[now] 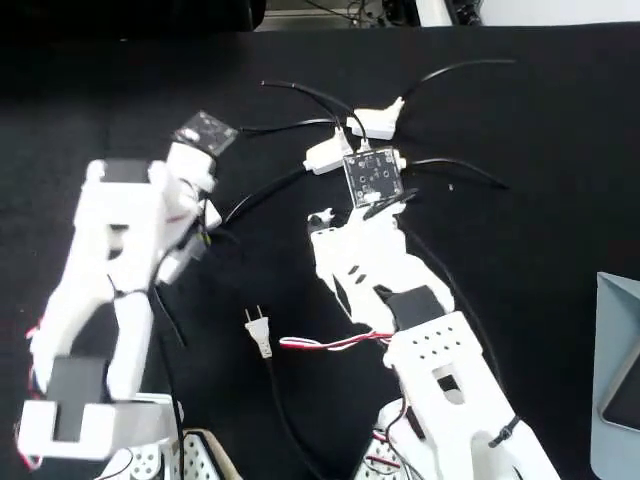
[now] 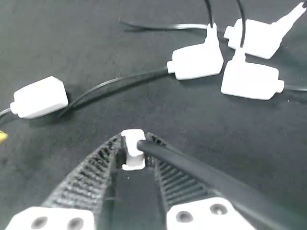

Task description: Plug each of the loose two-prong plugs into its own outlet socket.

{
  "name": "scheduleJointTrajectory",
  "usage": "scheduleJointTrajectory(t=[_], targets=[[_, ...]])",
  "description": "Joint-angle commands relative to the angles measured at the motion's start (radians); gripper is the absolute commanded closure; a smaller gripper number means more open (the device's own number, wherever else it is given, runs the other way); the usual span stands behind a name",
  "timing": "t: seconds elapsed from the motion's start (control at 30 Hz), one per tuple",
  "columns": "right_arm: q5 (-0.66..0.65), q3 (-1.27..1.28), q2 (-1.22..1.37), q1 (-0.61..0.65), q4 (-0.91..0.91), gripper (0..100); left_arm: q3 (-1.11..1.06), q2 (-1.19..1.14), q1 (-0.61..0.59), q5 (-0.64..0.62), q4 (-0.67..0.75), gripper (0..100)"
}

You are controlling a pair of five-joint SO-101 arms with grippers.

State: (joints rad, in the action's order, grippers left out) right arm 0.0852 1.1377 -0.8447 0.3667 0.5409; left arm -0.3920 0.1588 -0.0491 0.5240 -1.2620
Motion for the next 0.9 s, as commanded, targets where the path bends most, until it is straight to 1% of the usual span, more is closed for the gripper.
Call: scheduleJointTrajectory(t=[0.0, 0.07, 0.13, 0.37, 0.5, 0.6, 0.7, 0.87], targets=[[0.000, -0.064, 0.004, -0.017, 0.006, 98.5, -0.160, 0.133, 0.038, -0.117, 0.126, 79], [0.000, -0.064, 0.004, -0.017, 0.006, 98.5, -0.180, 0.158, 0.033, -0.126, 0.129, 75], [0.000, -0.062, 0.004, -0.015, 0.006, 98.5, -0.189, 0.186, 0.028, -0.123, 0.127, 74], [0.000, -0.061, 0.004, -0.014, 0.006, 98.5, -0.196, 0.304, 0.039, -0.123, 0.018, 73], [0.000, -0.061, 0.004, -0.014, 0.006, 98.5, -0.283, 0.353, 0.058, -0.121, 0.018, 74], [0.000, -0.061, 0.004, -0.014, 0.006, 98.5, -0.351, 0.367, 0.097, -0.123, 0.041, 74], [0.000, -0.061, 0.004, -0.014, 0.006, 98.5, -0.400, 0.358, 0.105, -0.133, 0.095, 74], [0.000, -0.059, 0.004, -0.014, 0.006, 98.5, -0.486, 0.330, 0.116, -0.250, 0.236, 74]])
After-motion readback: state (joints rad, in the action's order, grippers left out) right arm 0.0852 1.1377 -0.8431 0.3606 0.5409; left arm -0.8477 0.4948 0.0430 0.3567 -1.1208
